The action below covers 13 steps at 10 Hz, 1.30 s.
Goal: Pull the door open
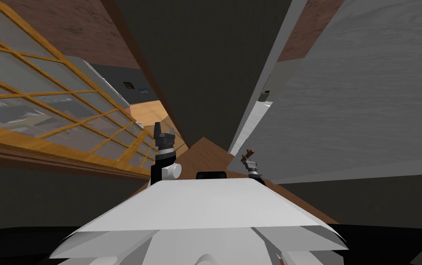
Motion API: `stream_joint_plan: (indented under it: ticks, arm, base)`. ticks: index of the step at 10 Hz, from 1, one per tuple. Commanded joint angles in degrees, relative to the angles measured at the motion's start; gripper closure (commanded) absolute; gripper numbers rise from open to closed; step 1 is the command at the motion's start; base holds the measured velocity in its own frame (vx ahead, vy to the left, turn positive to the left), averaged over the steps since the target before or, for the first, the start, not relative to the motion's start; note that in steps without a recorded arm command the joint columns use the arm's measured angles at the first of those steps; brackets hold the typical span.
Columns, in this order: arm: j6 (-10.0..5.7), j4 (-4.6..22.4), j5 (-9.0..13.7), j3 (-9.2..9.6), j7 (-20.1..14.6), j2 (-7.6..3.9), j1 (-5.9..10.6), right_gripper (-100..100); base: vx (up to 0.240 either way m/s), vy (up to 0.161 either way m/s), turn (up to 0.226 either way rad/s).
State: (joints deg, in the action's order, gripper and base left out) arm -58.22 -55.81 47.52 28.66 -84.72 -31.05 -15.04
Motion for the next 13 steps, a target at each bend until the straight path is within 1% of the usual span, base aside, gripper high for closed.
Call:
stream_joint_plan:
  ticks: [1, 2, 3, 4, 8, 9, 11, 12, 13]
  arm:
    - [-1.11, 0.5, -0.5, 1.25, -1.2, -0.81, -0.58, 100]
    - [-1.71, 0.4, -0.8, 1.93, -1.8, -1.34, -0.92, 100]
    - [-1.07, -0.1, -0.6, 1.34, -1.3, -1.25, -0.77, 100]
    - [-1.93, 0.3, -1.0, 2.26, -2.1, -1.79, -1.19, 100]
    - [-4.25, 1.3, -2.1, 4.12, -4.1, -3.08, -1.72, 100]
    - [-5.12, 1.7, -2.4, 4.82, -4.9, -3.56, -1.91, 100]
    - [-6.17, 2.1, -2.9, 5.66, -5.8, -4.14, -2.15, 100]
    - [-5.86, 2.2, -2.8, 5.31, -5.5, -3.89, -1.77, 100]
    - [-6.92, 2.9, -3.1, 6.23, -6.4, -4.32, -1.94, 100]
  base:
    - [-0.219, -0.005, 0.086]
    - [-0.230, 0.011, 0.068]
    - [-0.111, 0.007, 0.009]
    - [-0.152, -0.003, 0.123]
    - [-0.220, -0.043, 0.128]
    - [-0.217, -0.065, 0.174]
    - [-0.211, -0.046, 0.121]
    - [-0.094, -0.017, 0.026]
    - [-0.140, -0.040, 0.136]
